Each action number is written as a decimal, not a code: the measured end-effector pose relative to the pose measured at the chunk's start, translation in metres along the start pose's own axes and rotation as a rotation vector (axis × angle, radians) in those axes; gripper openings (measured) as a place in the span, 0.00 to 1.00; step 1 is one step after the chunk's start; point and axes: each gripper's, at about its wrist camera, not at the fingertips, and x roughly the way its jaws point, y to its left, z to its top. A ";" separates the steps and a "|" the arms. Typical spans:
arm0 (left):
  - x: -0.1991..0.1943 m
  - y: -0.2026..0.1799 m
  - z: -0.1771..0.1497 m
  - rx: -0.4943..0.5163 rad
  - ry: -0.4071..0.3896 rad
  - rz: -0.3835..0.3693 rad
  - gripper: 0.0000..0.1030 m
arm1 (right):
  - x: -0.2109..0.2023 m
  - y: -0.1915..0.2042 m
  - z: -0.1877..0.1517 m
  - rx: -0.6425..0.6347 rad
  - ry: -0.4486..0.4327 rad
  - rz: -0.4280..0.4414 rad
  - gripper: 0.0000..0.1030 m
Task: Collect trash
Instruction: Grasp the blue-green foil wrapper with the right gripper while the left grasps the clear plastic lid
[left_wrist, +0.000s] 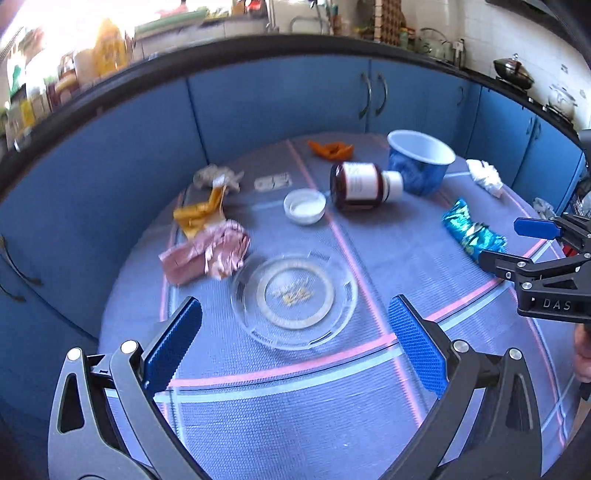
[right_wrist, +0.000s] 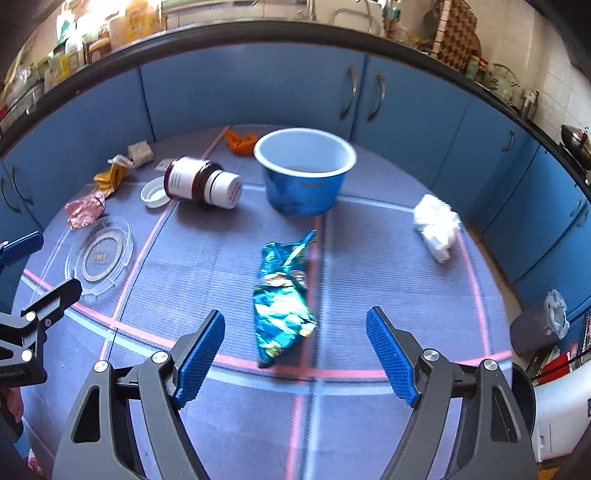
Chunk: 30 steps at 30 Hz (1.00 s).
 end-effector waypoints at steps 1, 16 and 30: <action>0.003 0.002 -0.001 -0.005 0.003 -0.002 0.96 | 0.004 0.004 0.001 -0.008 0.007 -0.003 0.75; 0.055 -0.002 0.019 -0.036 0.094 -0.049 0.96 | 0.028 0.008 0.013 -0.064 0.011 -0.020 0.57; 0.030 -0.009 0.020 -0.047 0.056 -0.066 0.84 | 0.000 0.004 0.008 -0.097 -0.038 -0.060 0.34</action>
